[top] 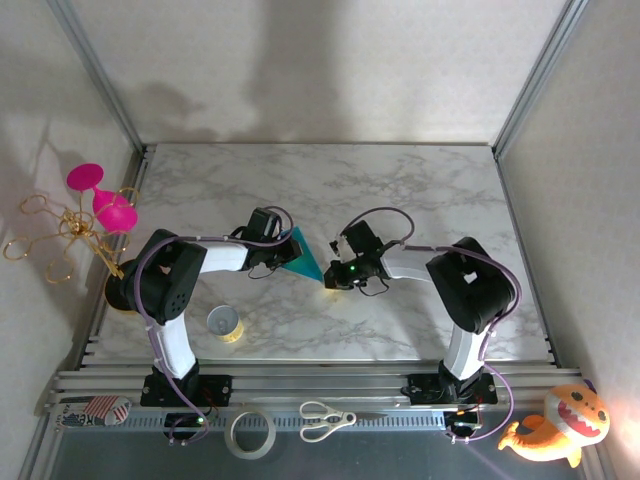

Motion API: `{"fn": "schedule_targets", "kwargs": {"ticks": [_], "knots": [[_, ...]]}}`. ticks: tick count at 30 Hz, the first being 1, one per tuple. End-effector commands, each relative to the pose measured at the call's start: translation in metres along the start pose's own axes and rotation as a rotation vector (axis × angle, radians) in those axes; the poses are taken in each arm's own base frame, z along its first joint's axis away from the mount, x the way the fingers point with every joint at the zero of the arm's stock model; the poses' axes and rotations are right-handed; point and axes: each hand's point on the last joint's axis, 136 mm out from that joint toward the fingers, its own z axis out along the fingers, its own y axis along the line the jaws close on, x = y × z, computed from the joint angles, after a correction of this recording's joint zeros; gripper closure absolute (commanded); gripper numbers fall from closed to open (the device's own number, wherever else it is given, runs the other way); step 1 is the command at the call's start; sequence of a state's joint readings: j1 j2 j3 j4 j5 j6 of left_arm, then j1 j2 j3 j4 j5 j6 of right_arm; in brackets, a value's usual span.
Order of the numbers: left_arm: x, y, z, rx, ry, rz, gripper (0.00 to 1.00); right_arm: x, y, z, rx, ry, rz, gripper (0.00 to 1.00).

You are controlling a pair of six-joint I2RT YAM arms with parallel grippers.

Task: Fold a paper plane with a square sheet of paper (pick it up from the middle)
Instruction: Fourth fold the wing at the center of the table.

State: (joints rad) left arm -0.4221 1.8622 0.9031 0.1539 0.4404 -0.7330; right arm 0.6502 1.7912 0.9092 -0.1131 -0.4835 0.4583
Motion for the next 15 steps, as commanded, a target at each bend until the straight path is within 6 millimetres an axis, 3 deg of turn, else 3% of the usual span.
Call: {"fn": "schedule_targets", "kwargs": {"ticks": [1,3,7,11,15], "knots": [[0.015,0.043,0.005,-0.163,0.039,-0.025,0.89,-0.025,0.023,-0.026,-0.024,-0.091,-0.096,0.98],[0.015,0.041,0.006,-0.155,0.039,-0.024,0.89,-0.044,0.032,-0.026,-0.038,-0.125,-0.123,0.98],[0.014,0.037,0.006,-0.139,0.041,-0.022,0.89,-0.055,0.028,-0.002,-0.022,-0.081,-0.113,0.99],[0.012,0.032,0.007,-0.123,0.046,-0.016,0.89,-0.059,0.016,0.016,0.016,-0.045,-0.109,0.99],[0.011,0.029,0.006,-0.114,0.046,-0.015,0.88,-0.051,0.01,0.03,0.025,-0.007,-0.123,0.99]]}}
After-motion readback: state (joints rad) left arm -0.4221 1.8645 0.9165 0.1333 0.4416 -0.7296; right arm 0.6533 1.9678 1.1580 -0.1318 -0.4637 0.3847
